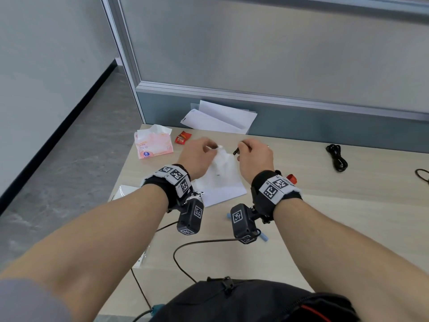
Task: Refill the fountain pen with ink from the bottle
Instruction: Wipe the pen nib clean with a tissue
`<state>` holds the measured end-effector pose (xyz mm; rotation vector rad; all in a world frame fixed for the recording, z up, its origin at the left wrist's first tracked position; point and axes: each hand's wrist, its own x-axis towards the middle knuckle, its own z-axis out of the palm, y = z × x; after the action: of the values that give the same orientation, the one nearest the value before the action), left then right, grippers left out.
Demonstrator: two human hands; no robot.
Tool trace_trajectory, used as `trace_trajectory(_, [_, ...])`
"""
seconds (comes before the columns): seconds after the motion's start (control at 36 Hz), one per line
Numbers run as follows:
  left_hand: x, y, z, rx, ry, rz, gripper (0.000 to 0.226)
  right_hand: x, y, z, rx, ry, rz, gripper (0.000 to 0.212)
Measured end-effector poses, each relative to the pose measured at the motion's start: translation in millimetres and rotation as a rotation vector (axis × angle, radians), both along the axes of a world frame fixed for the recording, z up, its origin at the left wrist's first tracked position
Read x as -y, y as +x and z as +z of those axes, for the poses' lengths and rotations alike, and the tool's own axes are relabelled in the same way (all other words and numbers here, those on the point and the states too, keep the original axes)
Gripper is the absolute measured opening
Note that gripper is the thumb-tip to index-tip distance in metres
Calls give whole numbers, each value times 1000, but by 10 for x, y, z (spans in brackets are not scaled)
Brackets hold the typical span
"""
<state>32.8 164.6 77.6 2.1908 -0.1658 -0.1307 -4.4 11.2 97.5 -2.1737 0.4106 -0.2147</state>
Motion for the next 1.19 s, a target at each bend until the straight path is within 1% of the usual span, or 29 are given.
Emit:
trace_trajectory(0.06, [44, -21, 15, -10, 18, -99, 20, 8, 3, 9, 16, 0, -13, 21])
trace_trajectory(0.14, [54, -52, 23, -33, 55, -184, 27, -5, 18, 32, 32, 12, -18, 21])
trace_trajectory(0.19, [49, -80, 13, -31, 83, -235, 26, -20, 21, 46, 35, 27, -17, 21])
trace_trajectory(0.25, [46, -101, -2, -10, 146, -279, 19, -29, 18, 51, 33, 21, -15, 21])
trace_trajectory(0.28, [45, -107, -6, 10, 178, -295, 23, -30, 16, 52, 32, 18, -15, 21])
trace_trajectory(0.36, [54, -101, -18, 57, 247, -325, 44, -31, 15, 64, 32, 20, -23, 21])
trace_trajectory(0.42, [78, -90, -18, 65, 283, -334, 51, -39, 15, 73, 32, 22, -24, 21])
trace_trajectory(0.53, [123, -101, -13, 98, 294, -303, 50, -65, 20, 92, 26, 51, -9, 22])
trace_trajectory(0.61, [120, -109, 8, 146, 313, -286, 50, -79, 31, 108, 26, 31, 9, 23])
trace_trajectory(0.75, [96, -103, 14, 188, 363, -349, 49, -31, 22, 103, 30, 35, 9, 22])
trace_trajectory(0.94, [34, -70, -28, 211, 314, -380, 48, -39, 46, 92, 29, 15, 18, 22])
trace_trajectory(1.11, [5, -66, -76, 61, 166, -300, 54, -13, 62, 77, 14, 28, 12, 22])
trace_trajectory(1.19, [-13, -54, -67, 3, 141, -264, 49, -6, 65, 62, 16, 50, 9, 21])
